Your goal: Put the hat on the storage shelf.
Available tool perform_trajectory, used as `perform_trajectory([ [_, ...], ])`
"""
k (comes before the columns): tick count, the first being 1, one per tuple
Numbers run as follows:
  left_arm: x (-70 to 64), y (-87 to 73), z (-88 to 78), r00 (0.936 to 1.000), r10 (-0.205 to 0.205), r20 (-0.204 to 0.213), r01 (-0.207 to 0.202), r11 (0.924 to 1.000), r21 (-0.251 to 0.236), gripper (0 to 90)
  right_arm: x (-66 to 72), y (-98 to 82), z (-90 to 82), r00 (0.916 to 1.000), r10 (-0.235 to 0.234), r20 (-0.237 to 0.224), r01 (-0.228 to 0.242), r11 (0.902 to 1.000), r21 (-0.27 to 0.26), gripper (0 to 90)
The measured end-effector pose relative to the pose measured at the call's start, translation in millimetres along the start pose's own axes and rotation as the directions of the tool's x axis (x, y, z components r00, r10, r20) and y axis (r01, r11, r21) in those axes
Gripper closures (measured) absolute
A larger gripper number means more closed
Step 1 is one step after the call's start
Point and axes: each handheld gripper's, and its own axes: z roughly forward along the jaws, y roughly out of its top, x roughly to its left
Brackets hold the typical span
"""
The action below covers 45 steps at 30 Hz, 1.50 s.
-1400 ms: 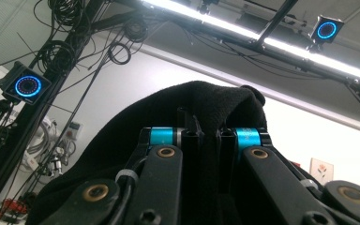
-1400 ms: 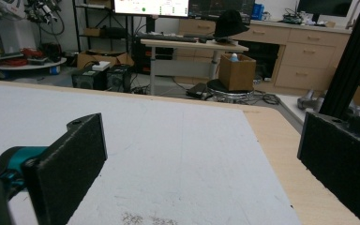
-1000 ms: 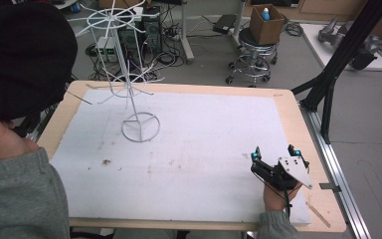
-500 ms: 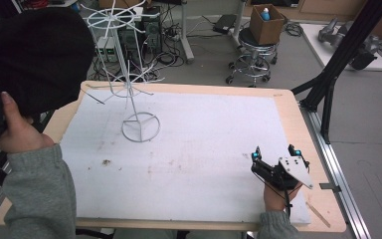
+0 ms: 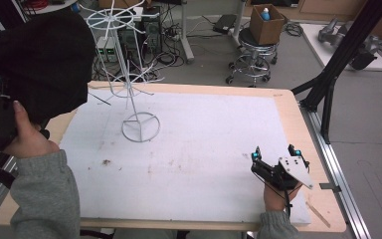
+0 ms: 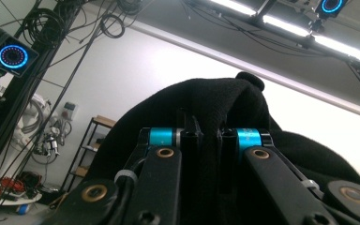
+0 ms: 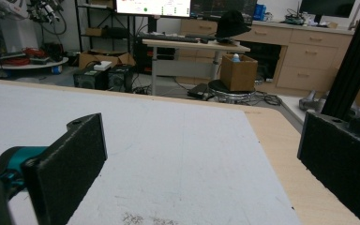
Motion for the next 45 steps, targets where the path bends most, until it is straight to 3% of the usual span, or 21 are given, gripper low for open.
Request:
perform_trajectory([
  [17,9.3,-21.3,-10.2,0.9999,0.004,0.011,-0.004,0.9983,0.058,77.5,0.6,0.2,-0.3,1.0,0.0,0.0,0.0,1.0,-0.002,0.6],
  [25,10.7,-25.2,-11.7,0.9997,-0.005,0.025,0.004,0.998,0.063,74.1,0.4,-0.1,0.0,1.0,-0.008,-0.001,0.008,1.0,0.0,0.6],
  [31,11.6,-30.5,-13.3,0.9995,-0.008,0.031,0.006,0.9973,0.073,76.6,0.4,0.0,-0.3,1.0,-0.007,0.0,0.007,1.0,0.0,0.6],
  [45,14.4,-32.9,-16.7,0.9991,0.0,0.043,-0.003,0.9975,0.07,68.2,0.4,0.0,-0.4,1.0,-0.008,-0.001,0.008,1.0,-0.001,0.6],
])
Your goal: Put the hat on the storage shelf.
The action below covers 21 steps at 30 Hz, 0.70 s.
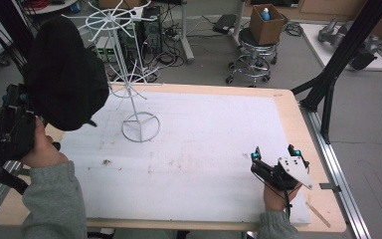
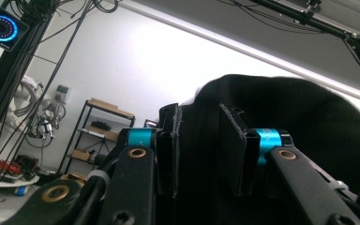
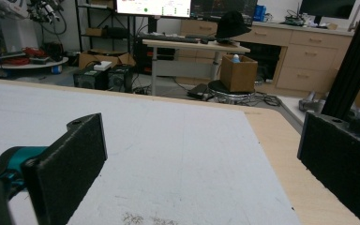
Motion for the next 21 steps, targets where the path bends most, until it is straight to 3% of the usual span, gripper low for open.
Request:
perform_trajectory([
  [4,0.9,0.0,0.0,0.9999,0.003,-0.017,-0.002,0.9998,0.019,60.5,0.3,0.0,-0.2,1.0,0.003,0.0,-0.003,1.0,0.0,0.6],
  [5,1.4,-0.6,0.7,0.9998,-0.001,-0.022,0.002,0.9995,0.031,53.0,0.3,0.0,-0.3,1.0,0.001,0.001,-0.001,1.0,0.0,0.6],
  [7,3.2,-2.7,1.4,0.9997,-0.006,-0.025,0.007,0.9986,0.053,51.2,0.3,0.1,-0.3,1.0,0.001,0.001,-0.001,1.0,0.0,0.6],
  [8,4.5,-4.4,1.9,0.9996,-0.007,-0.027,0.009,0.9978,0.065,45.7,0.3,0.0,-0.2,1.0,-0.001,0.003,0.001,1.0,-0.002,0.6],
  [11,7.4,-8.2,2.4,0.9996,-0.003,-0.029,0.006,0.9957,0.092,42.8,0.4,0.0,-0.2,1.0,0.005,0.003,-0.005,1.0,0.0,0.6],
  [14,8.3,-9.9,1.9,0.9996,-0.012,-0.025,0.014,0.9957,0.092,37.0,0.5,0.0,-0.1,1.0,0.002,0.003,-0.002,1.0,-0.002,0.6],
  [18,8.6,-11.0,1.8,0.9994,0.008,-0.034,-0.005,0.9947,0.103,27.0,0.5,-0.1,0.1,1.0,0.0,0.004,0.0,1.0,-0.001,0.6],
  [21,10.1,-13.0,2.8,0.9995,0.008,-0.031,-0.004,0.9912,0.132,16.8,0.5,0.0,-0.1,1.0,0.002,0.004,-0.002,1.0,-0.002,0.6],
])
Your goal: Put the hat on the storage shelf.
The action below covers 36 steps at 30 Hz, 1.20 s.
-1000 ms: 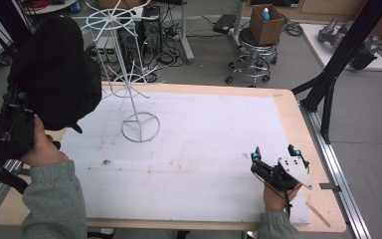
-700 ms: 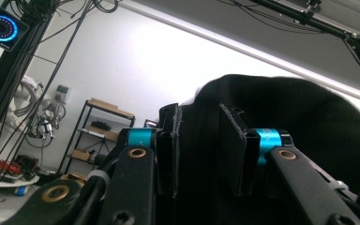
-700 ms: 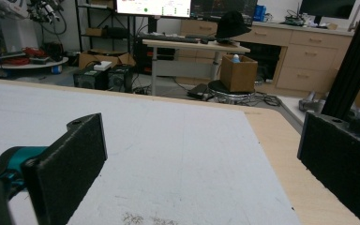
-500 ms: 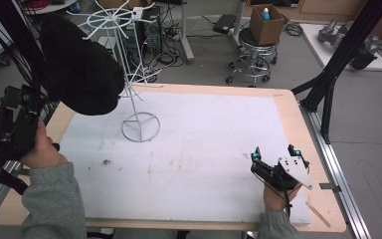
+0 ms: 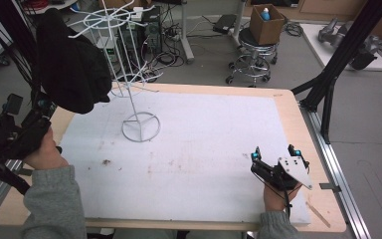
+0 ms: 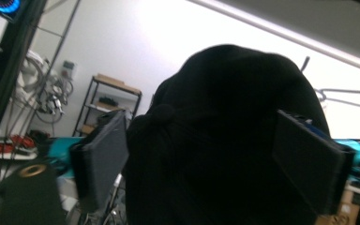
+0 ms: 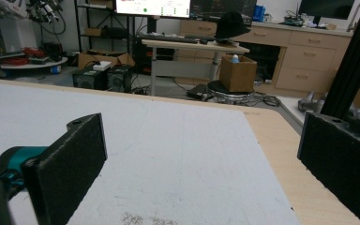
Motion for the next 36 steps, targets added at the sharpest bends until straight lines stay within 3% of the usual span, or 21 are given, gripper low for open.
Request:
perform_trajectory([
  [10,-0.1,-5.0,-2.1,0.9974,0.071,0.015,-0.071,0.997,0.031,15.0,0.0,0.2,-0.2,1.0,0.002,0.001,-0.002,1.0,-0.002,0.6],
  [13,0.9,-6.6,-4.4,0.9958,0.088,0.022,-0.089,0.9955,0.032,12.6,-0.6,0.2,-0.5,1.0,0.0,0.004,0.0,1.0,-0.001,0.6],
  [16,1.5,-8.6,-6.3,0.9946,0.104,0.004,-0.104,0.994,0.032,7.3,-0.3,0.2,-0.5,1.0,0.001,0.003,-0.001,1.0,-0.001,0.6],
  [19,2.7,-10.0,-6.7,0.994,0.107,0.022,-0.108,0.993,0.049,4.4,0.4,0.2,-0.8,1.0,0.002,0.007,-0.002,1.0,-0.004,0.6],
  [30,7.5,-15.0,-15.2,0.9829,0.18,0.038,-0.183,0.9768,0.111,1.7,0.1,0.8,-2.3,0.9999,0.001,0.012,-0.001,0.9999,-0.012,0.6],
  [33,12.3,-19.4,-19.3,0.9759,0.216,0.031,-0.218,0.9646,0.148,1.7,0.0,0.9,-2.5,0.9999,0.005,0.012,-0.005,0.9999,-0.013,0.6],
  [36,17.7,-22.9,-23.2,0.9754,0.219,0.026,-0.22,0.9606,0.17,1.7,-0.7,0.9,-2.8,0.9999,0.004,0.013,-0.003,0.9999,-0.013,0.6],
])
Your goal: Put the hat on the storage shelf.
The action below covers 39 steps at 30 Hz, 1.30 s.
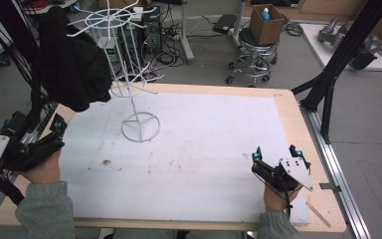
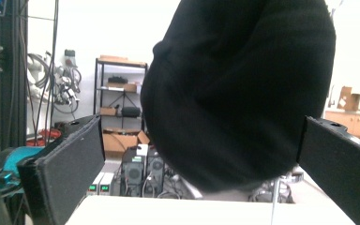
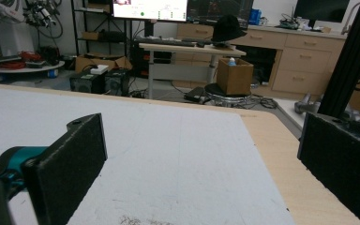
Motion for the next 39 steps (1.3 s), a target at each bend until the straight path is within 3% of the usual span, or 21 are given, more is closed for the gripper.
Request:
perform_trajectory([
  [13,17.1,-23.9,-13.3,0.9997,0.024,-0.006,-0.024,0.9954,0.093,1.7,1.1,0.3,-0.8,1.0,-0.001,-0.002,0.001,1.0,-0.004,0.5],
  [21,20.2,-28.4,-18.8,0.999,0.035,-0.027,-0.033,0.9963,0.079,1.7,0.2,0.4,-0.8,1.0,-0.003,-0.001,0.003,1.0,-0.004,0.6],
  [29,18.5,-34.7,-18.3,0.9976,0.064,-0.024,-0.061,0.9913,0.116,1.7,0.1,0.4,-1.1,1.0,-0.002,-0.003,0.002,1.0,-0.006,0.6],
  [39,21.5,-47.9,-16.5,0.9972,0.069,-0.029,-0.064,0.9849,0.161,1.7,-0.2,0.3,-0.9,1.0,-0.002,-0.007,0.002,1.0,-0.005,0.6],
])
